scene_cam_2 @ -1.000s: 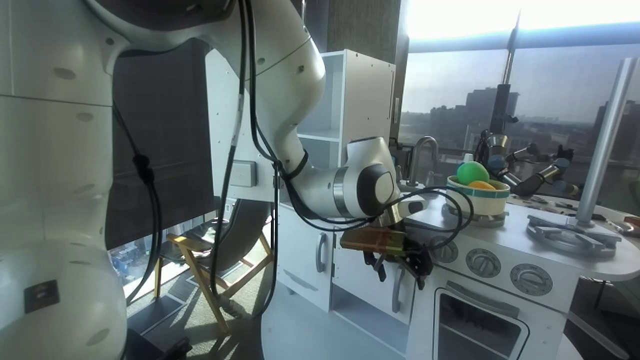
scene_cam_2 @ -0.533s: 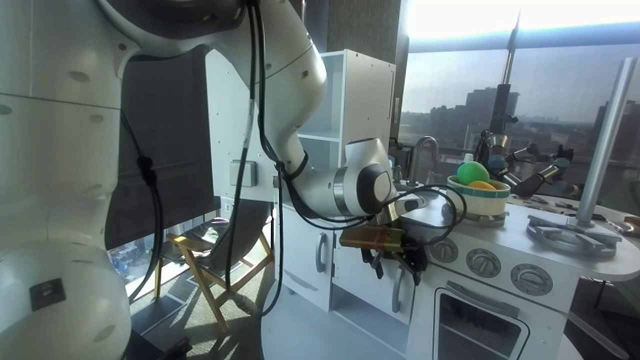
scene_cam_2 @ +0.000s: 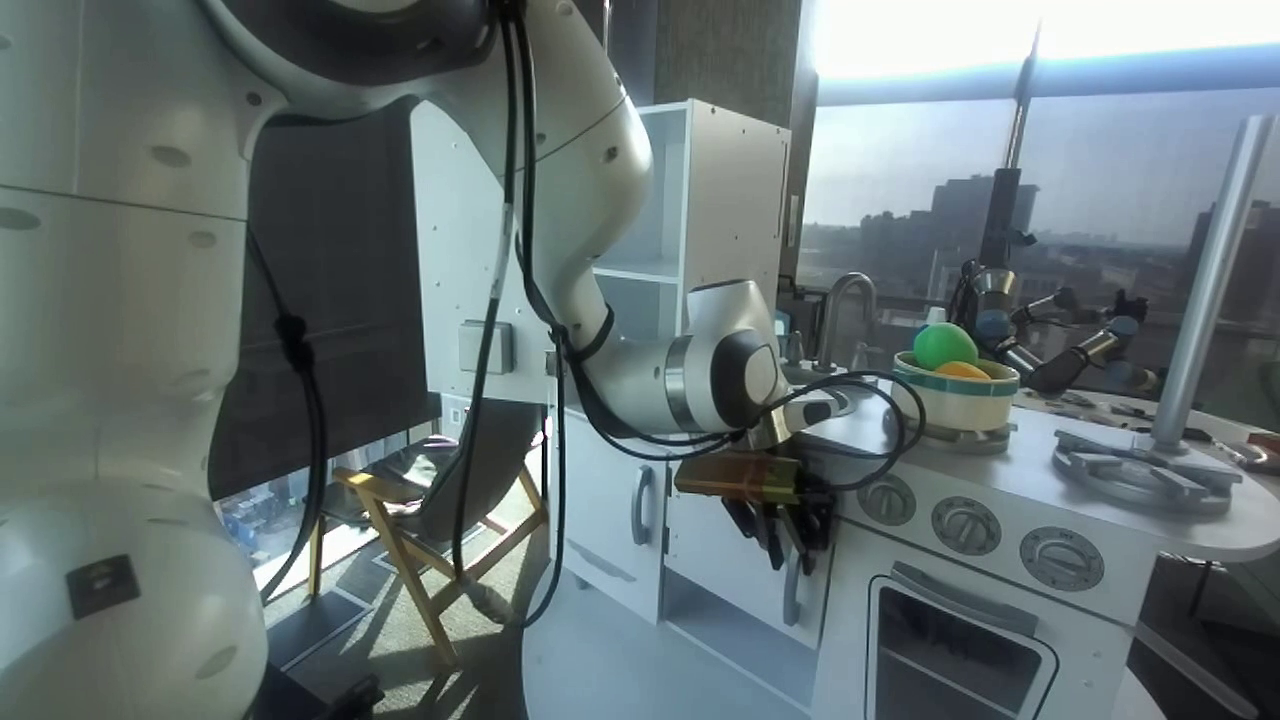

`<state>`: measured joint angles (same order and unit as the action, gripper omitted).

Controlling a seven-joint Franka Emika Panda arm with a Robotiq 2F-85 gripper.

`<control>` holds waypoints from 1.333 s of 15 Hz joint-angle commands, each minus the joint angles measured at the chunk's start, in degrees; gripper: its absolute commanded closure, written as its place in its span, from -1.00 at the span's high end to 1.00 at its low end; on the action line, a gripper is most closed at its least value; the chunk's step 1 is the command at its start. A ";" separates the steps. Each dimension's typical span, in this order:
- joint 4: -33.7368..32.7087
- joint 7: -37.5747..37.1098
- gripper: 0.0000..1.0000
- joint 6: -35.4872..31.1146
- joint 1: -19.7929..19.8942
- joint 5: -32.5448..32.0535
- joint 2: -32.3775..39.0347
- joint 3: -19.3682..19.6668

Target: Open the middle cabinet door, take the black bowl off the shelf and place it in the sink then close the cabinet door

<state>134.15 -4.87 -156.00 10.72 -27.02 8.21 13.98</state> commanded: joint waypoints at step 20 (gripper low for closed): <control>7.54 -9.62 0.96 31.98 -6.49 -7.35 -13.87 -8.22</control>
<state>139.81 -17.77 -127.88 5.06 -35.77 -1.32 7.76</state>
